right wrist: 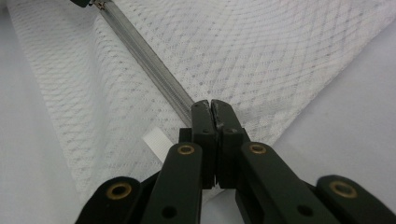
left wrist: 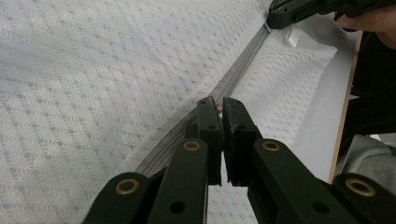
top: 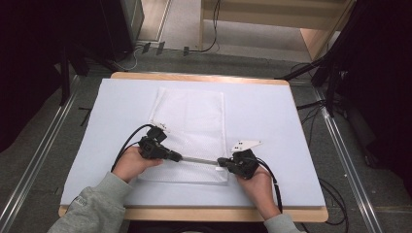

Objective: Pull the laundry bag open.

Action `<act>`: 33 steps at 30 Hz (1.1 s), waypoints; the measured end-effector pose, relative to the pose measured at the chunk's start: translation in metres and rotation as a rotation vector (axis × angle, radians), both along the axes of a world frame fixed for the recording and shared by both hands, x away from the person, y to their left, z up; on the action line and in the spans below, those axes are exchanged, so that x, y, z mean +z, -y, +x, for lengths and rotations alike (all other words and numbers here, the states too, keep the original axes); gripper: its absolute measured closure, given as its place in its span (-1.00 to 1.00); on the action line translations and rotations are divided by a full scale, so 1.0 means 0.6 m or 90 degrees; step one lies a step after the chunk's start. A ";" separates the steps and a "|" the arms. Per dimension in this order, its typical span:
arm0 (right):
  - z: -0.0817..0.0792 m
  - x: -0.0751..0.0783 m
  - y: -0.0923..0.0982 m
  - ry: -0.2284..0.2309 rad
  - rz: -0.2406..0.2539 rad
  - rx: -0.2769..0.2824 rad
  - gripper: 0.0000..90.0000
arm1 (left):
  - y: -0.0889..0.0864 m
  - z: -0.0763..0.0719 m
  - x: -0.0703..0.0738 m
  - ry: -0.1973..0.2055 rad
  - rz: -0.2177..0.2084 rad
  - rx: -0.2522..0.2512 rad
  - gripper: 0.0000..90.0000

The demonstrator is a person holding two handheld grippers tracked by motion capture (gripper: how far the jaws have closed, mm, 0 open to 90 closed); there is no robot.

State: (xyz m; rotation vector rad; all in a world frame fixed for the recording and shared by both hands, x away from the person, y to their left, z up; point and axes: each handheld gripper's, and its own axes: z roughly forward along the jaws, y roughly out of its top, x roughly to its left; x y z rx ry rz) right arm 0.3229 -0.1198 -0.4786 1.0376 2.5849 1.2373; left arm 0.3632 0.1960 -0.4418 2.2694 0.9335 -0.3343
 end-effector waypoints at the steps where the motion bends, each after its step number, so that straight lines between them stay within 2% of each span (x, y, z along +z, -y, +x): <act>1: 0.000 0.000 0.000 -0.001 0.000 0.000 1.00 | 0.000 0.000 0.000 0.001 0.000 0.000 0.96; 6: 0.000 0.000 0.000 0.000 0.000 0.000 1.00 | -0.005 0.002 0.001 0.000 0.014 0.002 0.96; 8: 0.000 0.000 0.000 0.001 0.000 0.000 1.00 | -0.009 0.001 0.002 0.007 0.018 0.008 0.96; 12: 0.000 0.000 0.000 0.000 -0.001 0.001 1.00 | -0.015 -0.001 0.006 0.013 0.016 0.011 0.96; 16: 0.000 0.000 0.000 -0.001 -0.001 0.001 1.00 | -0.023 0.001 0.005 0.007 0.012 0.016 0.96; 25: 0.001 0.000 0.000 -0.001 -0.001 0.002 1.00 | -0.033 0.002 0.005 0.008 0.021 0.024 0.96; 33: 0.002 0.001 -0.001 -0.002 -0.002 0.006 1.00 | -0.043 0.002 0.004 0.003 0.013 0.034 0.96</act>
